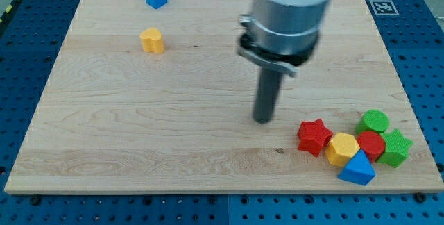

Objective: Push yellow heart towards the center

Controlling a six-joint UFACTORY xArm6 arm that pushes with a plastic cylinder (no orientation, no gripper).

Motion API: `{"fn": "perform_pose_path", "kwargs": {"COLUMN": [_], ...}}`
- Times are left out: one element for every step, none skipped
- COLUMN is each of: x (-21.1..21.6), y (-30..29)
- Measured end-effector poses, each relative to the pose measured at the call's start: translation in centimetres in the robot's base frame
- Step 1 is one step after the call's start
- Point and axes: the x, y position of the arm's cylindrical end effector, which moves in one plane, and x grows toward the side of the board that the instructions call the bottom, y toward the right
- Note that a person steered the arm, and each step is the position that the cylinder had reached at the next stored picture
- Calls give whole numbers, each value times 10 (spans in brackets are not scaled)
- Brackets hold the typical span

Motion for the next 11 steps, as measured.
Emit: {"fn": "perform_pose_path", "kwargs": {"x": [-36,-72,-102,-160,-180,-178,-168,-156,-145,-131,-118], "y": [-77,-161,-238,-234,-212,-203,-180,-161,-149,-142,-130]}}
